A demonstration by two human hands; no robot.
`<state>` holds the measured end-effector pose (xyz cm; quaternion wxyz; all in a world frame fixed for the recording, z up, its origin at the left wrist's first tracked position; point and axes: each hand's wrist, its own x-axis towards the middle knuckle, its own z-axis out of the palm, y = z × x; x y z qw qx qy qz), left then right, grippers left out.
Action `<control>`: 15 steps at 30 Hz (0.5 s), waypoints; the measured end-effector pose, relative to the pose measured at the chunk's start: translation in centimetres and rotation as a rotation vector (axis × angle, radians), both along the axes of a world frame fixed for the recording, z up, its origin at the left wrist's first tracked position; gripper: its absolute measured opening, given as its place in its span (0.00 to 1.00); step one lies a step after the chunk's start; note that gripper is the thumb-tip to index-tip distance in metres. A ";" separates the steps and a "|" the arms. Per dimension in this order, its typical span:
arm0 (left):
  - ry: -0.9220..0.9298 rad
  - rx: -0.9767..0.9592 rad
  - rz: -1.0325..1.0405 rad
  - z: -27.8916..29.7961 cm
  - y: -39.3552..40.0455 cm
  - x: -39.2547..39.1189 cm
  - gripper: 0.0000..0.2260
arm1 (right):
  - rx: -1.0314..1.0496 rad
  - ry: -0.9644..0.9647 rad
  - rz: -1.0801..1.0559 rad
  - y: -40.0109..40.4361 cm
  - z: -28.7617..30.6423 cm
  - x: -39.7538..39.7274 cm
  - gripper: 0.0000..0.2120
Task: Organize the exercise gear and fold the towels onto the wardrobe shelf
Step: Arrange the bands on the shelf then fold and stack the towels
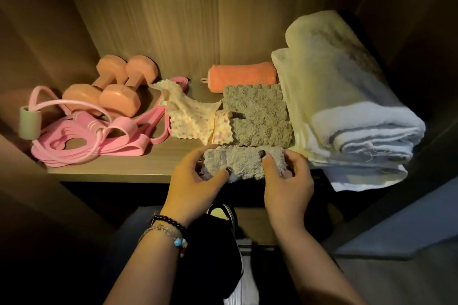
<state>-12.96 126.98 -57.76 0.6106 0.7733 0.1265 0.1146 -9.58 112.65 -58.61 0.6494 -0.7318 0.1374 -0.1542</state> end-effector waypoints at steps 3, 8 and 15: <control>0.029 0.209 0.029 -0.8 0.1 1.1 0.20 | -0.139 -0.052 0.045 0.6 -0.2 -0.7 0.20; -0.062 0.382 0.051 -0.5 -0.5 2.4 0.17 | -0.925 -0.252 0.230 0.6 -1.4 -3.0 0.36; -0.111 0.268 0.018 0.5 0.1 4.3 0.11 | -1.170 -0.322 0.329 -0.7 -2.3 -0.7 0.29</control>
